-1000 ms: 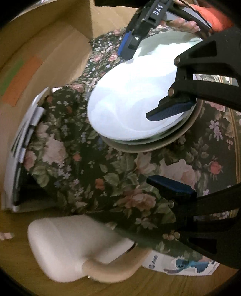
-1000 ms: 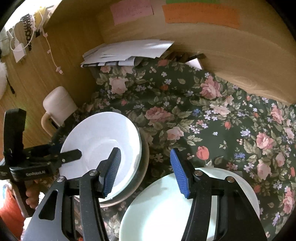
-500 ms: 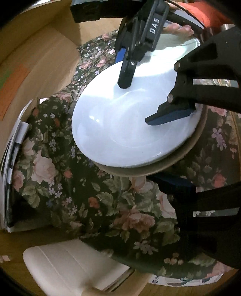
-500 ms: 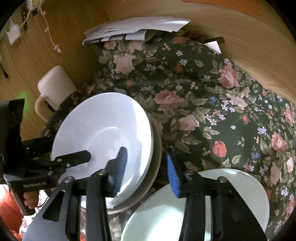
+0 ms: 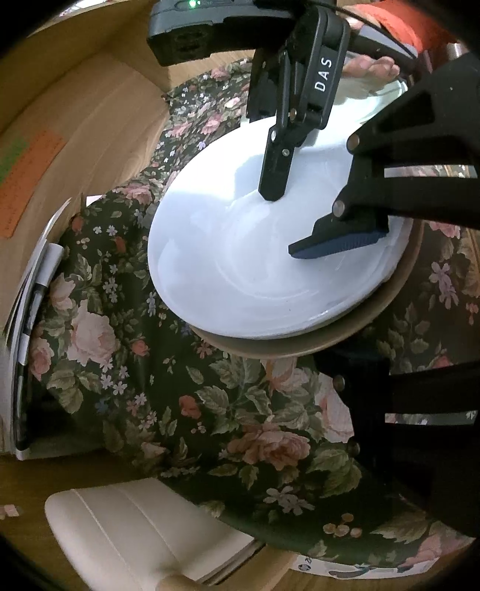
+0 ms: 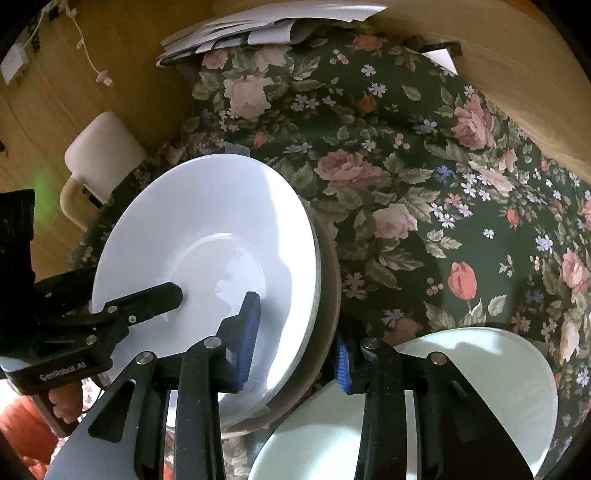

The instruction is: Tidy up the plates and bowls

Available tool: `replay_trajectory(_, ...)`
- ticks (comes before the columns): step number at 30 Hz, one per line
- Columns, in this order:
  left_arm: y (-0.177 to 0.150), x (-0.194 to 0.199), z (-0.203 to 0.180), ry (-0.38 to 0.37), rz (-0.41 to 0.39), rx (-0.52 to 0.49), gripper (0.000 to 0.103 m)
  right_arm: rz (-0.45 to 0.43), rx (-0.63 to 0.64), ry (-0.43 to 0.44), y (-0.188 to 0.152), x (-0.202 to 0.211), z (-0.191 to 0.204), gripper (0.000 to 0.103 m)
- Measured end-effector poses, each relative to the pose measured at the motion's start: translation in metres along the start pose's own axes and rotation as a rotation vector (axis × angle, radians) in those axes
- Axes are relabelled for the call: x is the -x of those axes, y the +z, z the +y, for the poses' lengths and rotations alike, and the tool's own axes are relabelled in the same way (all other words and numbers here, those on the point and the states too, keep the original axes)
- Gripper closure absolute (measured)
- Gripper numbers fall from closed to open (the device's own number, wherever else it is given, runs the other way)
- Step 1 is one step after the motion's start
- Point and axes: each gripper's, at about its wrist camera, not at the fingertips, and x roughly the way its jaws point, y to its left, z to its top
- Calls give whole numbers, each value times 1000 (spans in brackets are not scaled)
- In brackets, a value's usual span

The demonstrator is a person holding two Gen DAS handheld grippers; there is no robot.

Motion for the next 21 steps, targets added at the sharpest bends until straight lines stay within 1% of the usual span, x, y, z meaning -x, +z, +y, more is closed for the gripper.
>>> replay_trajectory(4,-1,-1,-3,36,-17,13,61,-26,-11,-24,0,5,3,74)
replay_trajectory(10,4,0,-1,27,-9,54,62,-45,-41,-26,0,10,1,75)
replay_trajectory(16,8,2,-7,20,-13,61,62,-78,-70,-26,1,19,-2,77)
replay_trajectory(21,13,8,-15,16,-37,47,62,-112,-76,-35,3,30,-2,77)
